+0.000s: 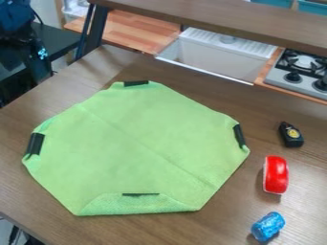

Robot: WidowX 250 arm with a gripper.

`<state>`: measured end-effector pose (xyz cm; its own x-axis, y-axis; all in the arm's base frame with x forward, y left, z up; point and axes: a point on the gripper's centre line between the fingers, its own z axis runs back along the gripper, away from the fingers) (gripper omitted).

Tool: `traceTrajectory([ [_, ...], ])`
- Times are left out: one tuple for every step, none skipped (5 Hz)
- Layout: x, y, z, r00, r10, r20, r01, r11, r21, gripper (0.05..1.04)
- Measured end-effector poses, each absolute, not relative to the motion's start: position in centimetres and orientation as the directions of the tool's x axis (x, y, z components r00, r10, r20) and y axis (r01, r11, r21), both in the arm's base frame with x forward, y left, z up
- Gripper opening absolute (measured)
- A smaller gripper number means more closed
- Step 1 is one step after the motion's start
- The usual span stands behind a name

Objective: Fold the cloth from bottom left to top right

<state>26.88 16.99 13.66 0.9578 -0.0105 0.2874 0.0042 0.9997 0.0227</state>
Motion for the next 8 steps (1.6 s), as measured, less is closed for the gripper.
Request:
traceTrajectory([
  [26.8, 16.9, 12.6, 0.964, 0.002, 0.265, -0.003, 1.000, 0.003, 1.000],
  [26.6, 17.1, 10.9, 0.964, 0.064, 0.257, -0.065, 0.998, -0.003, 1.000],
  [26.5, 18.1, 9.6, 0.957, 0.156, 0.243, -0.157, 0.987, -0.014, 1.000],
  [26.3, 18.6, 8.2, 0.945, 0.251, 0.210, -0.248, 0.968, -0.042, 1.000],
  [26.1, 19.6, 6.2, 0.911, 0.362, 0.196, -0.359, 0.932, -0.052, 1.000],
  [25.3, 20.4, 4.3, 0.891, 0.427, 0.155, -0.421, 0.904, -0.073, 1.000],
  [25.0, 20.5, 3.5, 0.884, 0.446, 0.143, -0.439, 0.895, -0.074, 1.000],
  [24.2, 20.3, 1.8, 0.890, 0.443, 0.111, -0.439, 0.897, -0.057, 1.000],
])
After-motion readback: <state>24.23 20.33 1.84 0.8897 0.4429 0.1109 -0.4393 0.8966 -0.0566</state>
